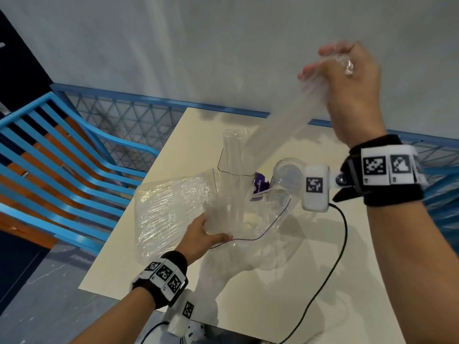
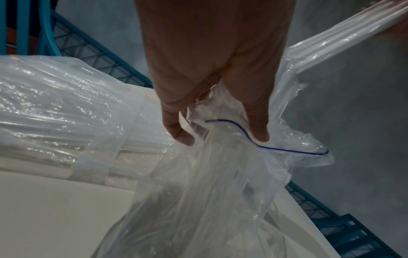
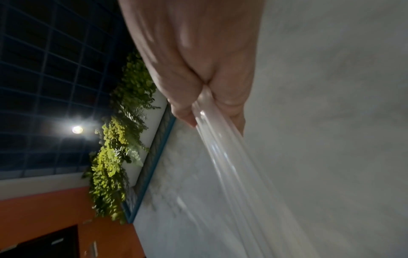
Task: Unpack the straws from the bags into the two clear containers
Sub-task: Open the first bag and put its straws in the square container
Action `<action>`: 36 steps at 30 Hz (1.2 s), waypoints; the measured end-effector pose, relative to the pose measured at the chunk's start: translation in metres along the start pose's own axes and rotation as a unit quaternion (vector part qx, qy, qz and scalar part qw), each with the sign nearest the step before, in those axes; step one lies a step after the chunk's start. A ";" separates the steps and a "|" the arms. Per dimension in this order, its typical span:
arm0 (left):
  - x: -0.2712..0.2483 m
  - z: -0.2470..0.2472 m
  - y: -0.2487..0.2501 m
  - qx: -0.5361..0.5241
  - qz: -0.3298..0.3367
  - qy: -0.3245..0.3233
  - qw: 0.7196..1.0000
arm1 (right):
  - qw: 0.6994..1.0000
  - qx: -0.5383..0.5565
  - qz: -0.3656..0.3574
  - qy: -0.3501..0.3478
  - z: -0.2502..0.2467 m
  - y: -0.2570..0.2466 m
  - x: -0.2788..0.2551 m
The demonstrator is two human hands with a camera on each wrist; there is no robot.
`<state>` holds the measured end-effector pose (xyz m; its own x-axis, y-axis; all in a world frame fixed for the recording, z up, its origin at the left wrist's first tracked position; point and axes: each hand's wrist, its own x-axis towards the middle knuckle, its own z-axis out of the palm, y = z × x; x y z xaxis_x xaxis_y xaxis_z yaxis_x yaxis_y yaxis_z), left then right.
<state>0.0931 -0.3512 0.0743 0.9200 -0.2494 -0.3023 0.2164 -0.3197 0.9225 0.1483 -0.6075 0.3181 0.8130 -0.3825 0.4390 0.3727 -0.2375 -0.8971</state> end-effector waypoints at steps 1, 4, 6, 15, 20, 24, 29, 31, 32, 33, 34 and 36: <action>-0.001 0.000 0.000 0.000 0.000 -0.001 1.000 | 1.000 0.006 -0.018 0.006 0.007 0.002 0.003; -0.002 0.000 0.001 -0.004 -0.002 -0.002 1.000 | 0.999 -0.028 -0.033 0.003 0.035 0.027 -0.001; -0.002 -0.001 0.001 -0.005 -0.006 -0.001 1.000 | 0.996 -0.072 -0.034 -0.033 0.051 0.052 -0.014; -0.001 -0.006 -0.006 -0.014 -0.013 0.010 1.000 | 0.970 -0.201 -0.001 -0.140 0.085 0.116 -0.018; 0.000 -0.009 -0.004 -0.016 -0.016 0.011 1.000 | 0.930 -0.290 -0.066 -0.218 0.088 0.121 0.003; 0.003 -0.012 -0.004 -0.019 -0.019 0.010 1.000 | 0.895 -0.357 -0.028 -0.265 0.090 0.129 0.010; 0.004 -0.014 -0.005 -0.022 -0.026 0.012 0.999 | 0.856 -0.360 -0.098 -0.359 0.113 0.131 -0.002; 0.005 -0.014 -0.005 -0.023 -0.026 0.009 0.999 | 0.790 -0.431 -0.108 -0.422 0.121 0.139 -0.008; 0.005 -0.014 -0.004 -0.022 -0.026 0.008 0.999 | 0.763 -0.461 -0.108 -0.440 0.124 0.145 -0.010; 0.005 -0.015 -0.003 -0.023 -0.028 0.007 0.999 | 0.751 -0.476 -0.110 -0.444 0.125 0.150 -0.011; 0.005 -0.015 -0.003 -0.025 -0.028 0.006 0.999 | 0.757 -0.475 -0.116 -0.433 0.126 0.153 -0.010; 0.006 -0.016 -0.001 -0.029 -0.025 0.005 0.999 | 0.805 -0.429 -0.118 -0.392 0.124 0.152 -0.005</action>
<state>0.1031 -0.3379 0.0753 0.9105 -0.2251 -0.3468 0.2809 -0.2786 0.9184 0.2564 -0.5309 0.1734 0.9226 0.3656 0.1229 0.3857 -0.8792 -0.2797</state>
